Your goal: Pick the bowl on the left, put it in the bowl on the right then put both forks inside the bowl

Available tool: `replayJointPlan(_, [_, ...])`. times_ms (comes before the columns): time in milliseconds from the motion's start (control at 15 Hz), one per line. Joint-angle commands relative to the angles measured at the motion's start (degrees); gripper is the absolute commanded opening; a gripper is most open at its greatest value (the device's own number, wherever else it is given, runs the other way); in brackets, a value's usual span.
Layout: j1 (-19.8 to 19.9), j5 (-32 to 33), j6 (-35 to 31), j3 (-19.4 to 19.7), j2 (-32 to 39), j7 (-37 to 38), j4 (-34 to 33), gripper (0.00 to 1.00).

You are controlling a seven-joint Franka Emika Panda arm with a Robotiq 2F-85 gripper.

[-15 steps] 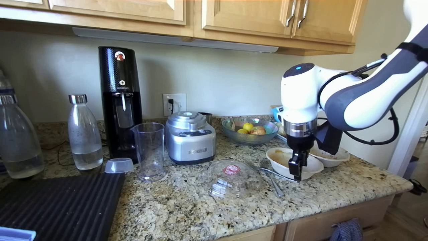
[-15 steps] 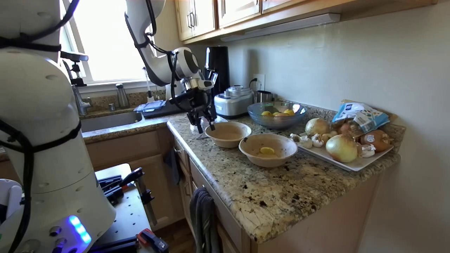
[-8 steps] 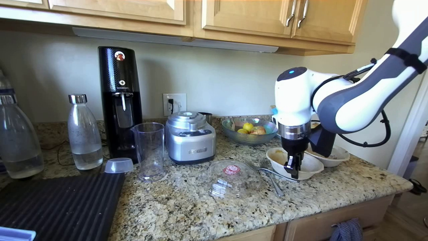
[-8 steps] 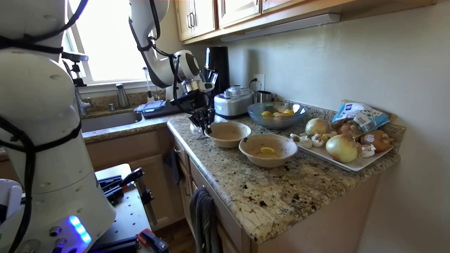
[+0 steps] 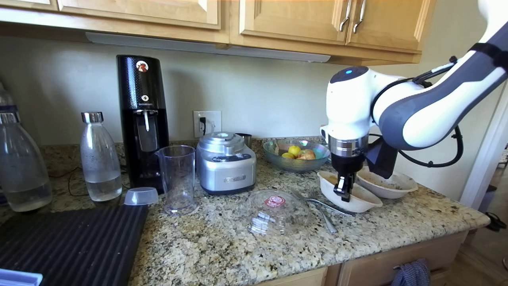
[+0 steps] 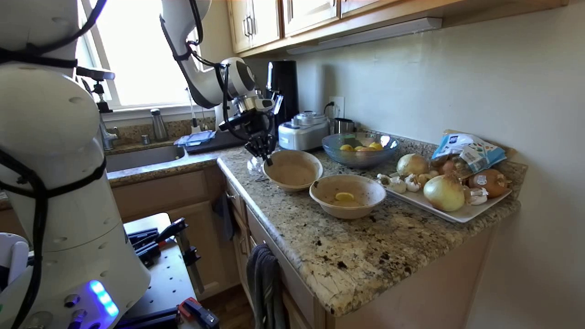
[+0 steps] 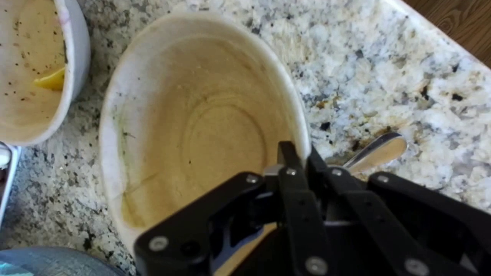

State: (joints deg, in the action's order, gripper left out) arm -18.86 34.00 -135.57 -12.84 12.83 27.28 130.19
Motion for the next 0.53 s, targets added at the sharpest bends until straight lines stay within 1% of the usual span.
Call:
replayJointPlan(0, [-1.76,3.03,-0.22,0.52,-4.75,1.53,2.79,0.08])
replayJointPlan(267, [-2.91,9.15,1.68,-0.04,-5.96,3.40,2.25,0.07])
replayJointPlan(467, [-3.06,13.40,2.67,-0.62,-7.20,4.81,2.14,0.08])
